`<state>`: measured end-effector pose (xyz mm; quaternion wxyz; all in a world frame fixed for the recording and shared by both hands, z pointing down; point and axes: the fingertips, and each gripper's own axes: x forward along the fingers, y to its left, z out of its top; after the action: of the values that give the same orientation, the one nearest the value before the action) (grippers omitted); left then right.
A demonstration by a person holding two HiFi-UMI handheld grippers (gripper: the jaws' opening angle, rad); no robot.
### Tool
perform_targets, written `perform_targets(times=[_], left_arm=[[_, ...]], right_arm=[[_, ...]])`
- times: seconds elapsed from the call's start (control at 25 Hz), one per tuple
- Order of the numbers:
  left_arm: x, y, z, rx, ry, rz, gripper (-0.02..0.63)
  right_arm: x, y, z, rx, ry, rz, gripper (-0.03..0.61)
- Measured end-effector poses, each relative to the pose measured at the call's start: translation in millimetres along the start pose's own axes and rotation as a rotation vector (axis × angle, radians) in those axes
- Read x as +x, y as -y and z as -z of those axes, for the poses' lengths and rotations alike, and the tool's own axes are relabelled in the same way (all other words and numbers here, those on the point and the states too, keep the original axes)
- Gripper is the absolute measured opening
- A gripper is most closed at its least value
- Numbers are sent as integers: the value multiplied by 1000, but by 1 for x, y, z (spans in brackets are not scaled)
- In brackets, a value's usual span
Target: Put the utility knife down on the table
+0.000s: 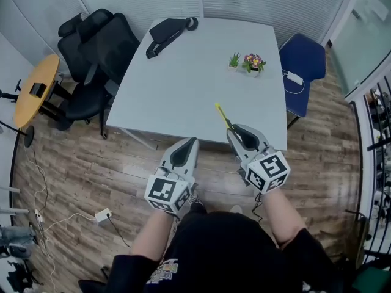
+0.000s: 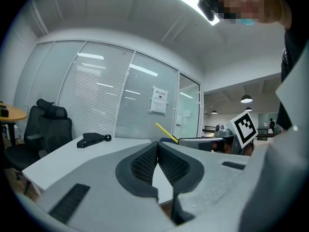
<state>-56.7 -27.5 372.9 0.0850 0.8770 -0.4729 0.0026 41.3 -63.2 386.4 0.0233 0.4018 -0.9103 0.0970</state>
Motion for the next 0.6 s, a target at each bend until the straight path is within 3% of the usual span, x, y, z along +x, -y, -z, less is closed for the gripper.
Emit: perform_targets(times=[0.32,0.6], left_arm=[[11,-65,-2,-7,-16,81,6],[15,-97,-2,1,-33,160,5]], right_arm=[[64,-6,-1,-4,-13,73,71],[100,-10,0,-11,-14,138,71]])
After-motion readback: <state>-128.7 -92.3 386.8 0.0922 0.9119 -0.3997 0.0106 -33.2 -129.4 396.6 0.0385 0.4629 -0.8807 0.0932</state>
